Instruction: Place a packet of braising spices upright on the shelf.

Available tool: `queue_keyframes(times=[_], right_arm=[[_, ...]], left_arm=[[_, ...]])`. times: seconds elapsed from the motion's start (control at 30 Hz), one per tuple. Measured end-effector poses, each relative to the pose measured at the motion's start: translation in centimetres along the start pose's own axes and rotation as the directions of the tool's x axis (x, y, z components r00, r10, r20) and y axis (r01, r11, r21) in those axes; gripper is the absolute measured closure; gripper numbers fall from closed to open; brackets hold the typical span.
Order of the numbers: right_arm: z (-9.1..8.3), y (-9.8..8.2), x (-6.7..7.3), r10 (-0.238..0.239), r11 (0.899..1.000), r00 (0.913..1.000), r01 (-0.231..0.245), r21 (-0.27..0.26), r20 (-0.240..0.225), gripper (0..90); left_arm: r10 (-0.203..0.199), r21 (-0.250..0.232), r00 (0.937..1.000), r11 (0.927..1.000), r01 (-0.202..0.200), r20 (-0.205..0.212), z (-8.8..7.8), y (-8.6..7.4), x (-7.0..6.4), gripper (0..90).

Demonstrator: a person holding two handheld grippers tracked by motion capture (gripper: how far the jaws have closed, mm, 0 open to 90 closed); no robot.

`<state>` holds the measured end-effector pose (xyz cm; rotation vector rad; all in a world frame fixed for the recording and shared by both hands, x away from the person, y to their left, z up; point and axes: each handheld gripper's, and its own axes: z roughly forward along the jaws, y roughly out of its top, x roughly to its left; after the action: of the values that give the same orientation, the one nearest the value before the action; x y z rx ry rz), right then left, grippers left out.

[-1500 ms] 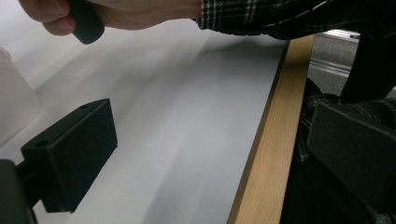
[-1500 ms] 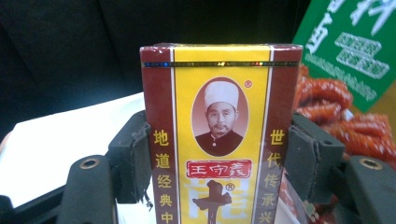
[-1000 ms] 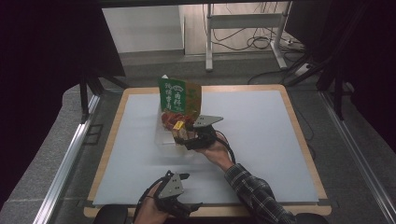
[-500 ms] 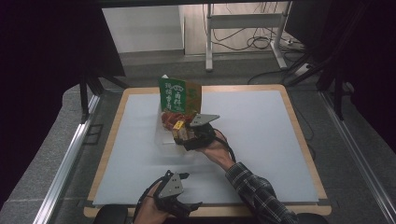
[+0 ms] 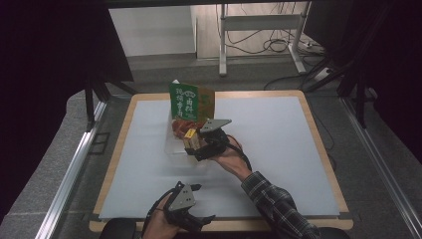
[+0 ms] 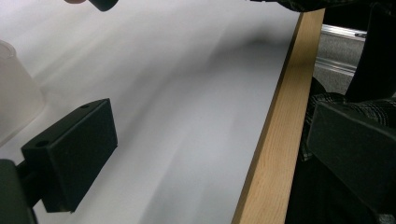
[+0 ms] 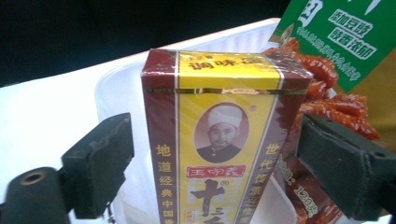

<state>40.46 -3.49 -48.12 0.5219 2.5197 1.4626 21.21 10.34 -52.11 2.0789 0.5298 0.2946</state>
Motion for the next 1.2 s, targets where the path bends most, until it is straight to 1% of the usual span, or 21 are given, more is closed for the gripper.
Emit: queue_keyframes(times=[0.1,0.33,0.53,0.77,0.87,0.93,1.03,1.2], right_arm=[[-0.2,0.2,0.2,-0.014,1.0,0.9999,0.014,0.008,0.005,8.6],[-0.8,0.7,0.5,-0.025,0.999,0.9996,0.024,0.024,0.01,6.6],[-1.5,1.1,0.7,-0.035,0.999,0.9994,0.035,0.036,0.005,5.5],[-2.3,1.2,0.7,-0.04,0.998,0.9991,0.039,0.048,0.013,5.4],[-2.6,1.1,0.8,-0.042,0.998,0.9991,0.041,0.057,0.003,5.5],[-2.8,1.1,0.8,-0.051,0.997,0.9987,0.051,0.062,0.006,5.5],[-3.1,1.1,0.9,-0.05,0.997,0.9987,0.049,0.067,0.01,5.5],[-3.5,0.9,1.0,-0.052,0.997,0.9986,0.052,0.065,0.006,5.4]], left_arm=[[0.001,0.0,1.0,1.0,-0.001,-0.001,0.0,0.0,0.0,1.2],[-0.001,0.0,1.0,1.0,0.001,-0.002,0.0,0.0,0.0,1.2],[-0.004,0.0,1.0,1.0,0.004,-0.003,0.0,0.0,0.0,1.2],[-0.004,0.0,1.0,1.0,0.004,-0.003,0.1,0.0,0.0,1.2],[-0.002,0.0,1.0,1.0,0.002,-0.002,0.1,0.0,0.0,1.1],[-0.002,0.001,1.0,1.0,0.002,-0.002,0.1,0.0,0.0,1.2],[-0.004,0.001,1.0,1.0,0.004,-0.002,0.1,0.0,0.0,1.2],[-0.004,0.002,1.0,1.0,0.004,-0.003,0.1,0.0,0.0,1.2]])
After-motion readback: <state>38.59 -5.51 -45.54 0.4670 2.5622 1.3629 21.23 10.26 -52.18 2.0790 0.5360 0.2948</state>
